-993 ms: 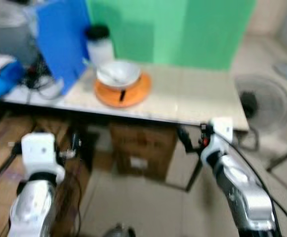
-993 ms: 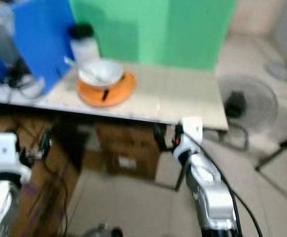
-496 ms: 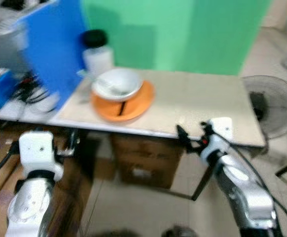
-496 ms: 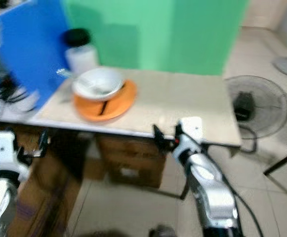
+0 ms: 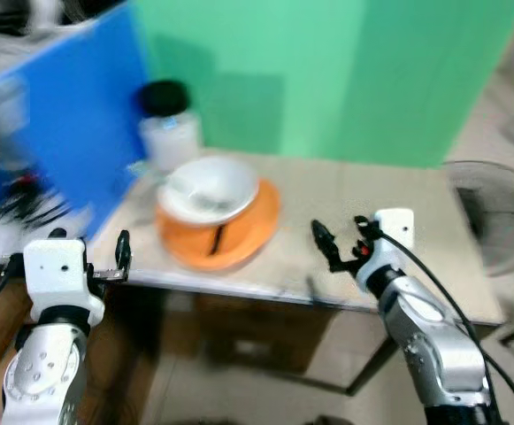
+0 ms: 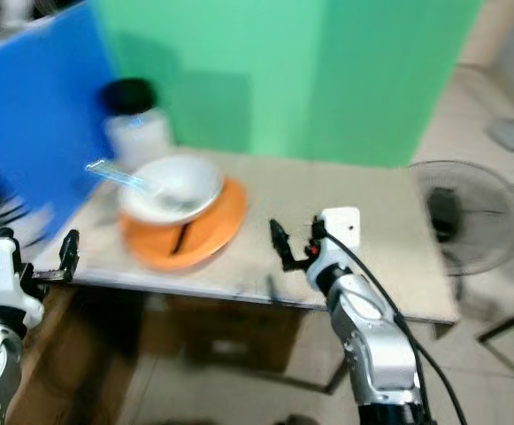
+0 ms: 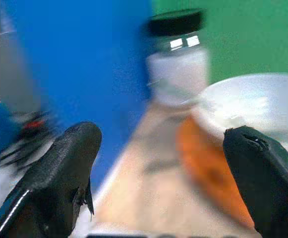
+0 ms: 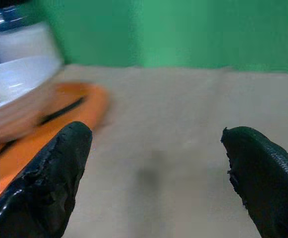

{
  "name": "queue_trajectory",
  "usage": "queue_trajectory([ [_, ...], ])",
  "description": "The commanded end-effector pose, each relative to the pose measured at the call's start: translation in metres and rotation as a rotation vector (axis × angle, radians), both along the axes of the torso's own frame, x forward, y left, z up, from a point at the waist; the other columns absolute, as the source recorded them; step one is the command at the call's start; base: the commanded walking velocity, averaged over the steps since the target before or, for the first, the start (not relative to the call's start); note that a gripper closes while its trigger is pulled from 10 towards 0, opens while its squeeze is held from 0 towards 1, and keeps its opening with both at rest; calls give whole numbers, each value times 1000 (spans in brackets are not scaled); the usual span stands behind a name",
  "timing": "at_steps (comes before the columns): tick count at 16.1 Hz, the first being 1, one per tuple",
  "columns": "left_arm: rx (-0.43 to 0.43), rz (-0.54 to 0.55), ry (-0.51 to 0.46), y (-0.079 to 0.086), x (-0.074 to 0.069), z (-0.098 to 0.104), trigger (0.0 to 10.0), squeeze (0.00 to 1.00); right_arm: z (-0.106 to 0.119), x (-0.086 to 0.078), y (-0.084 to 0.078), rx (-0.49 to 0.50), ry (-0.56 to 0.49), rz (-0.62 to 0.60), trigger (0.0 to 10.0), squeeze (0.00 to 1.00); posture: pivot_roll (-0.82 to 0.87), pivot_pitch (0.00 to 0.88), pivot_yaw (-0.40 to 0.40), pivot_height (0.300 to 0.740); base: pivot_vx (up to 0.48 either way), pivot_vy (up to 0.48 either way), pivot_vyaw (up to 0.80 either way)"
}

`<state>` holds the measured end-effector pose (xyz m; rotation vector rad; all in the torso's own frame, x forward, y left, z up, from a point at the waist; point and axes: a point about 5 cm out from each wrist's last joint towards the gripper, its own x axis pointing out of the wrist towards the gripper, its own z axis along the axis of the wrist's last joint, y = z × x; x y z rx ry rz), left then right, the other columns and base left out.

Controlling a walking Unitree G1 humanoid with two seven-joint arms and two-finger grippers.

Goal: Setting the table

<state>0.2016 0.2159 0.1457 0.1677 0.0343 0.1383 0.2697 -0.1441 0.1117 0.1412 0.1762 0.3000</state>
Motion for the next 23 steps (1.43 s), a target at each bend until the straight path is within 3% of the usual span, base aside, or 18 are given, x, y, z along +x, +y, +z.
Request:
queue_trajectory([
  [1, 7, -19, -7, -3, 0, 2, 10000, 98, 4, 2, -3, -3, -22, 3, 10000, 0, -20, 36, 46, 740, 431, 0, 0],
  [4, 15, -19, -4, -2, -3, 2, 10000, 98, 5, 3, -1, 10, -27, 28, 10000, 0, -7, 34, 36, 740, 407, 0, 0],
  [8, 17, -96, 0, -7, -6, 5, 10000, 75, 9, 5, -7, 20, -46, 28, 10000, 0, -7, 35, 40, 740, 0, 0, 0],
  [11, -24, -88, -5, -5, -6, 8, 10000, 63, 9, 5, -11, 22, -50, 21, 10000, 0, -10, 38, 46, 740, 0, 0, 0],
  [12, -42, -77, 1, -2, -6, 8, 10000, 129, 9, 4, -12, 22, -50, 19, 10000, 0, -8, 39, 47, 740, 0, 0, 0],
  [13, -98, -62, 0, 2, -4, 10, 10000, 1000, 10, 5, -12, 23, -52, 19, 10000, 0, -9, 40, 47, 740, 0, 0, 0],
  [14, -128, -54, -2, 4, -2, 12, 10000, 1000, 10, 5, -13, 24, -53, 20, 10000, 0, -9, 40, 47, 740, 0, 0, 0],
  [15, -243, -44, -30, 8, 7, 19, 10000, 1000, 12, 7, -13, 19, -61, 27, 10000, 0, -8, 38, 45, 740, 0, 0, 0],
  [16, -279, -44, -40, 9, 9, 21, 10000, 1000, 13, 8, -13, 17, -63, 29, 10000, 0, -8, 38, 45, 740, 0, 0, 0],
  [18, -427, -119, -42, 7, 22, 25, 10000, 1000, 16, 11, -14, 6, -77, 40, 10000, 0, -15, 36, 37, 740, 0, 0, 0],
  [19, -481, -136, -55, 8, 29, 27, 10000, 396, 18, 12, -14, 2, -82, 47, 10000, 0, -17, 38, 37, 740, 0, 0, 0],
  [20, -566, -137, -66, 11, 36, 28, 10000, 0, 19, 12, -14, -2, -87, 54, 10000, 0, -20, 38, 35, 740, 0, 0, 0],
  [21, -607, -129, -51, 16, 41, 27, 10000, 0, 19, 12, -14, -5, -89, 57, 10000, 0, -25, 39, 35, 740, 0, 0, 0],
  [23, -635, -11, 12, 36, 49, 17, 10000, 0, 20, 10, -15, -12, -94, 62, 10000, 0, -38, 40, 41, 740, 0, 0, 0],
])
